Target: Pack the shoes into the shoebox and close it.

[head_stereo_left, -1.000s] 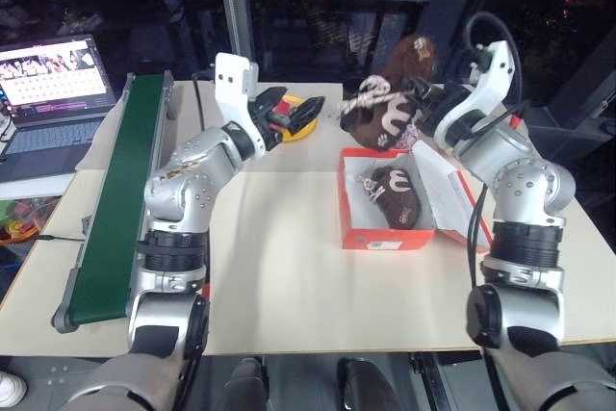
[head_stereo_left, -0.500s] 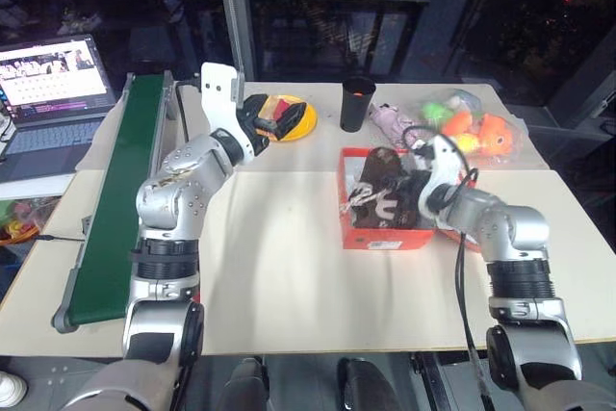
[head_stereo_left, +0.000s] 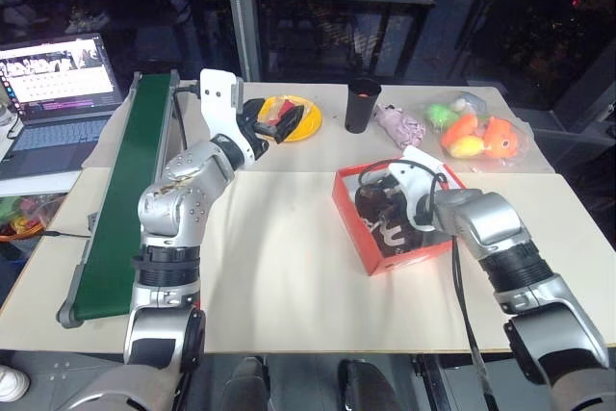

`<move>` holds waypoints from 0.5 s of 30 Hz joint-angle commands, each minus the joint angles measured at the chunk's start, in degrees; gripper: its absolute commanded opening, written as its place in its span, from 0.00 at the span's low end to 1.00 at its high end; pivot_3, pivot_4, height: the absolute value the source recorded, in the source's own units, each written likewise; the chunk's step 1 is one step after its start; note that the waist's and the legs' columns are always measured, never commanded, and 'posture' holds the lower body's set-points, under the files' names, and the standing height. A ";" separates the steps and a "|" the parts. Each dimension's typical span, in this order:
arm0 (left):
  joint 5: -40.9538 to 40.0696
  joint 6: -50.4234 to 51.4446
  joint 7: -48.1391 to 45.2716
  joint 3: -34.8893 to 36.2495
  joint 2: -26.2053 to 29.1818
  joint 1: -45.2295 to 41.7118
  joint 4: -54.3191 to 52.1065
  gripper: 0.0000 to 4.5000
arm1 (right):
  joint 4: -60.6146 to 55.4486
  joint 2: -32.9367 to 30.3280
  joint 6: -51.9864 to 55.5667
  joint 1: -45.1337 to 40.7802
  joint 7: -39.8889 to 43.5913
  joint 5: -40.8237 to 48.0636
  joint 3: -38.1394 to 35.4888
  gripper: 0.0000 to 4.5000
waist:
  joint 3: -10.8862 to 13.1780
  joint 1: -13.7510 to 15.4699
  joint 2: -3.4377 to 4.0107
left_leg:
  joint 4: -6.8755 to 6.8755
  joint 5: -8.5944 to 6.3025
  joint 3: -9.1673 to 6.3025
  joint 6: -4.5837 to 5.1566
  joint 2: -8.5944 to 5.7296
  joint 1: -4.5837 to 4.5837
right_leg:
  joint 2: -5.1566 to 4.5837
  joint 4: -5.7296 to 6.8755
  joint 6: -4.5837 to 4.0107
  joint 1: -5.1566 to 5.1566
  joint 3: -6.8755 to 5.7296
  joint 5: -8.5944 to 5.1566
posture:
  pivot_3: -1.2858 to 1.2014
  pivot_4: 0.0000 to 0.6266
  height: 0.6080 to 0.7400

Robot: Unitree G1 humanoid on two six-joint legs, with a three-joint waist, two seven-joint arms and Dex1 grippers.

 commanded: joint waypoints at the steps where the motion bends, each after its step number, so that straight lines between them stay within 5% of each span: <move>1: 0.03 -0.46 0.40 -0.15 -0.26 0.01 -3.12 1.00 | 4.73 -0.40 -3.10 -0.90 3.89 -5.16 4.18 0.08 | 0.00 0.01 0.00 | 0.06 -0.01 0.00 0.01 0.00 0.00 | 0.00 0.02 0.00 0.02 0.00 0.00 | 0.52 0.24 0.97; 3: 0.05 -0.30 0.59 -0.27 -0.35 0.26 -3.50 1.00 | 6.98 0.31 -4.80 -1.80 4.61 -7.22 4.80 0.30 | 0.00 0.01 0.00 | 0.18 -0.02 0.00 0.02 0.00 0.01 | 0.00 0.02 0.02 0.08 0.00 0.00 | 0.52 0.24 0.97; 5: 0.06 -0.19 0.66 -0.28 -0.31 0.41 -3.66 1.00 | 6.75 1.29 -4.85 -2.49 4.98 -6.86 2.72 0.42 | 0.00 0.10 0.00 | 0.23 -0.02 -0.01 0.02 0.00 0.01 | 0.00 0.02 0.05 0.12 0.00 -0.01 | 0.52 0.24 0.97; 12: -0.40 1.25 -1.97 -2.09 0.89 0.23 -3.61 1.00 | -3.72 -0.58 4.32 -8.16 6.52 -0.09 -12.56 0.97 | 0.02 0.06 0.01 | 0.22 -0.03 -0.01 0.02 -0.01 -0.17 | 0.00 0.05 -0.12 -0.07 0.02 0.14 | 0.52 0.24 0.97; 15: -0.70 2.09 -4.79 -3.40 2.17 -0.12 -3.29 1.00 | -8.76 -1.05 10.16 -9.96 6.35 3.37 -18.29 0.99 | 0.03 0.01 0.03 | 0.24 -0.03 -0.01 0.03 0.00 -0.28 | 0.01 0.07 -0.15 -0.17 0.03 0.18 | 0.52 0.24 0.97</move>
